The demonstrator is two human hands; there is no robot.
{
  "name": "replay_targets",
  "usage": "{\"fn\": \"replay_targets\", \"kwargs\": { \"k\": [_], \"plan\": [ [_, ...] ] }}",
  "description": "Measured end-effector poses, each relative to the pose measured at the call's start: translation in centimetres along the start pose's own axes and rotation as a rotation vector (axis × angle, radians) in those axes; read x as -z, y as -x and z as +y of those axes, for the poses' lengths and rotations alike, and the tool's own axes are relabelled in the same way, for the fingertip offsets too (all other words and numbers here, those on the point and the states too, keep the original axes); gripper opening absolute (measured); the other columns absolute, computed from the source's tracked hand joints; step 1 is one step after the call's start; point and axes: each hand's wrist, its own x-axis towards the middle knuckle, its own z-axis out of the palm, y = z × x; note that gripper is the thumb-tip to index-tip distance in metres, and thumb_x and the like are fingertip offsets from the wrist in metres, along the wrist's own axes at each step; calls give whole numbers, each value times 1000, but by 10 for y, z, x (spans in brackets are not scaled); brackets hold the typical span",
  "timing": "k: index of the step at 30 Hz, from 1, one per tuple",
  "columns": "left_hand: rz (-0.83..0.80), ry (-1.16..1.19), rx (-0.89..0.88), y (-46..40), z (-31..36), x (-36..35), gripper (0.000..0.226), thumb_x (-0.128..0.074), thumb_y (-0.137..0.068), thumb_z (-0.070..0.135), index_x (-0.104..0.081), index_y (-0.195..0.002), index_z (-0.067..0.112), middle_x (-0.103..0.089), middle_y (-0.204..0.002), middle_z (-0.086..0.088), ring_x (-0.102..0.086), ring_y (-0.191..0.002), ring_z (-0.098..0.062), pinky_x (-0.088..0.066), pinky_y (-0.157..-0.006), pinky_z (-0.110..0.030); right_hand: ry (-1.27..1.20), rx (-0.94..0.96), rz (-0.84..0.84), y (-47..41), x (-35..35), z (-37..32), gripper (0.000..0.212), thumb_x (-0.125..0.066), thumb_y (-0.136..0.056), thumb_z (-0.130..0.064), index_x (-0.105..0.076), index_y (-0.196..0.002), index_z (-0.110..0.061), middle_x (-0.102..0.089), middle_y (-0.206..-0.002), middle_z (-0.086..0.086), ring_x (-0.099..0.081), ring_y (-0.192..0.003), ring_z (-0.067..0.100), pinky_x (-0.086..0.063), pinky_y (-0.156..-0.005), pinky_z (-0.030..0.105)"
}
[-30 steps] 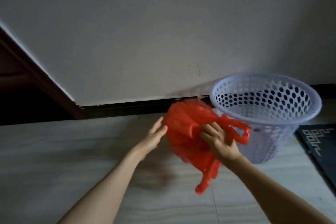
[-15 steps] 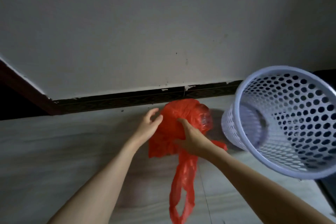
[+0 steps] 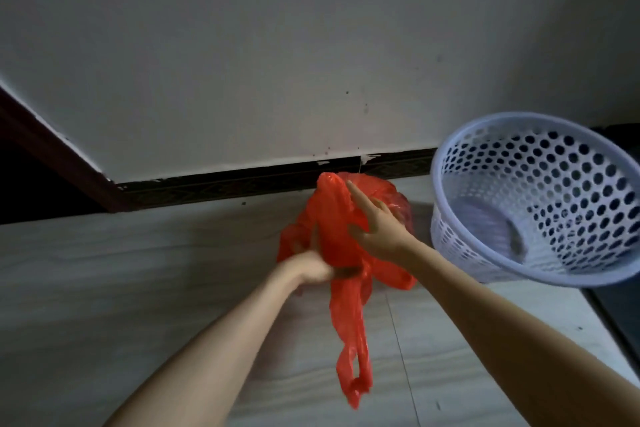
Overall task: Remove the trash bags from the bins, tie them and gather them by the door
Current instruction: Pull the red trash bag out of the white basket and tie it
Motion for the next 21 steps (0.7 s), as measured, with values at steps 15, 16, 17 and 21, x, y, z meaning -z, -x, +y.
{"fn": "replay_targets", "kwargs": {
  "k": [15,16,17,21],
  "plan": [
    [522,380,-119,17,24,78,15,-51,-86,2,-62,-84,13,-49,-52,-2,-47,-31,0,-31,-33,-10,-235,-142,441,13,78,-29,37,-48,-82,-2,-59,-116,-9,-65,-104,12,-60,-85,22,-50,-68,22],
    [560,541,-161,27,27,91,13,-54,-87,5,-61,-82,14,-50,-50,1,-45,-32,0,-33,-36,-9,-366,-110,458,13,83,-34,36,-51,-84,-2,-58,-119,-10,-63,-102,10,-57,-78,16,-49,-58,13],
    [571,732,-214,36,30,102,8,-58,-85,9,-62,-82,15,-55,-52,2,-52,-44,-3,-39,-46,-12,-502,-82,454,15,87,-40,36,-53,-86,-4,-56,-121,-11,-60,-102,8,-56,-75,12,-45,-49,7],
    [241,1157,-371,65,38,126,20,-53,-86,35,-55,-102,25,-67,-93,4,-62,-83,-19,-47,-72,-31,-822,-14,329,19,97,-52,37,-56,-89,-13,-51,-125,-18,-59,-114,9,-61,-85,14,-53,-54,16]
  ]
}}
